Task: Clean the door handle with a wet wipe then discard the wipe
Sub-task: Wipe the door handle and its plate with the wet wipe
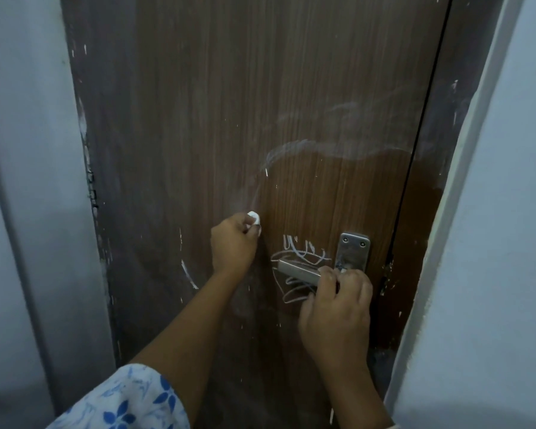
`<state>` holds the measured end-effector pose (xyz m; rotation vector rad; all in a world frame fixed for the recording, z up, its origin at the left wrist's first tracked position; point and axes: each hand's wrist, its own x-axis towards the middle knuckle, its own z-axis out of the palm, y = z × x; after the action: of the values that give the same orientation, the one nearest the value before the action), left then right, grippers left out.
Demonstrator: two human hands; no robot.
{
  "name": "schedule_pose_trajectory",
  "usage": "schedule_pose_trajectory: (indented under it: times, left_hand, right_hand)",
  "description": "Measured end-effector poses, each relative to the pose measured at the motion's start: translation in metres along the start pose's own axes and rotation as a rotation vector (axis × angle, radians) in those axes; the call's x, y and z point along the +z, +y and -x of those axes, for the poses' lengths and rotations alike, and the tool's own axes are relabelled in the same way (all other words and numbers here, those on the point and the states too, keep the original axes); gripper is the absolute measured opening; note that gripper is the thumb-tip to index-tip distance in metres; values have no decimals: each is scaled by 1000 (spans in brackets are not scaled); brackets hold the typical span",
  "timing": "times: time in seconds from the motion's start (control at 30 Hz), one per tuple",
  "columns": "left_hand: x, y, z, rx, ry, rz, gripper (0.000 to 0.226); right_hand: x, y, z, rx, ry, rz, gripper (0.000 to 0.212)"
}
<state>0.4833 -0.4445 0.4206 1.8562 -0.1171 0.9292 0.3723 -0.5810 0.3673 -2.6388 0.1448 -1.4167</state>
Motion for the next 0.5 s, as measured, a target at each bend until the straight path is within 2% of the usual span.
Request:
schedule_pose_trajectory:
  times: [0.1, 0.13, 0.23, 0.37, 0.5]
  left_hand:
    - [7, 4, 17, 169, -100, 12, 10]
    - [9, 5, 20, 174, -95, 26, 10]
    - [11, 8, 21, 48, -11, 114, 9]
    - [13, 16, 27, 90, -170, 123, 8]
    - [9, 18, 22, -41, -101, 186, 23]
  right_hand:
    - [1, 0, -1, -10, -1, 17, 54]
    - [1, 0, -1, -11, 1, 20, 54]
    - [1, 0, 0, -3, -2, 11, 53]
    - [-1, 0, -1, -5, -17, 23, 52]
    - [-1, -1, -1, -2, -17, 19, 52]
